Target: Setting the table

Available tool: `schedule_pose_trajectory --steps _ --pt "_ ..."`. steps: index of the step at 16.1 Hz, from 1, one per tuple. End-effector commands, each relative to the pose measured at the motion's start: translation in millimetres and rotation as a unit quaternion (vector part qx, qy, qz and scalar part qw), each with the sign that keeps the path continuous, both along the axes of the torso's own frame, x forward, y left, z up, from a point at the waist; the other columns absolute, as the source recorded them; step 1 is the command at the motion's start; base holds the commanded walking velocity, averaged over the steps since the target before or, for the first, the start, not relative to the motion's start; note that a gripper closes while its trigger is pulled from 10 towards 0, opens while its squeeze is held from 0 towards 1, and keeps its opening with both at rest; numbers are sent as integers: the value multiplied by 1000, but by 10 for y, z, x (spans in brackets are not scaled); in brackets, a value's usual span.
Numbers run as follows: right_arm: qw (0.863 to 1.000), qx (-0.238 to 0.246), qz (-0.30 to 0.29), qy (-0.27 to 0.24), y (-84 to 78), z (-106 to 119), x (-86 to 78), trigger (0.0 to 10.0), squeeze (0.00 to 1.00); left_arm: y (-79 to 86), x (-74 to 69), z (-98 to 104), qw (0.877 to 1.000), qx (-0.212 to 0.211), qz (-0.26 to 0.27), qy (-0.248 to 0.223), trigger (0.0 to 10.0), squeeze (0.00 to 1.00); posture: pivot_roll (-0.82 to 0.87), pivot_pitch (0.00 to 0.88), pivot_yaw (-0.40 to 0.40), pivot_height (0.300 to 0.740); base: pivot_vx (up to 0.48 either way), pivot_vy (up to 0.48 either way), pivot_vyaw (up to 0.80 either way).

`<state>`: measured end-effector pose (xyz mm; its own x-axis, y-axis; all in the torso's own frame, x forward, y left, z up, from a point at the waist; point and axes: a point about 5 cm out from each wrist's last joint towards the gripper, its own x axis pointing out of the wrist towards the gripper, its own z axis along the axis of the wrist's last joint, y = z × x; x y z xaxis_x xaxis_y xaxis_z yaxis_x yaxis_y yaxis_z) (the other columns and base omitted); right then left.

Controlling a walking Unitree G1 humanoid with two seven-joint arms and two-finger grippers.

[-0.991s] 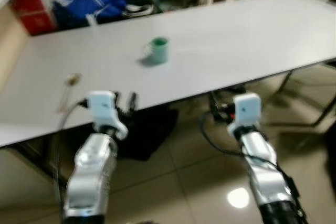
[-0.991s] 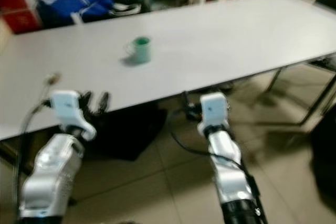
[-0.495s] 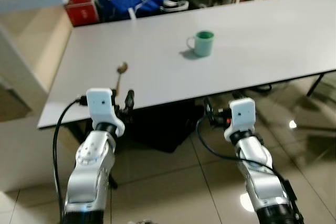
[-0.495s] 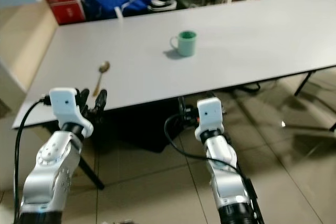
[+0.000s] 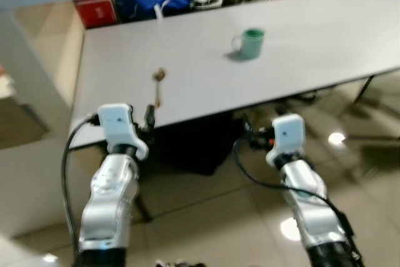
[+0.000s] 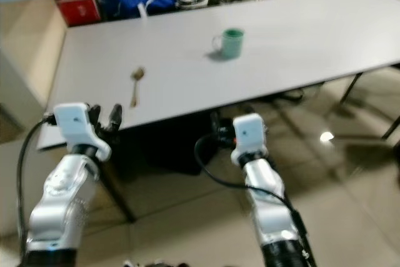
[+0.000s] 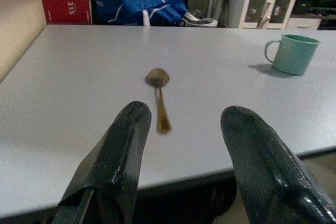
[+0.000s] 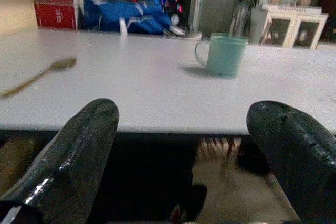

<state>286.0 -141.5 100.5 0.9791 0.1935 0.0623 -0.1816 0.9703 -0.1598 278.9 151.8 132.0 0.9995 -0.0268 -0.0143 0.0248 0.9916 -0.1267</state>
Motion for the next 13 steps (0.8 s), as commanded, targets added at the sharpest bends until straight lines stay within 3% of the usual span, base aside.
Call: schedule_pose_trajectory --steps 1,13 --pt "1000 8 8 -6 50 47 28 10000 0 88 14 2 1000 10 20 3 10000 0 -95 0 72 735 0 480 0" --pt "1000 13 15 -4 90 40 35 10000 0 118 20 -22 999 12 42 12 10000 0 -90 0 74 735 0 480 0"
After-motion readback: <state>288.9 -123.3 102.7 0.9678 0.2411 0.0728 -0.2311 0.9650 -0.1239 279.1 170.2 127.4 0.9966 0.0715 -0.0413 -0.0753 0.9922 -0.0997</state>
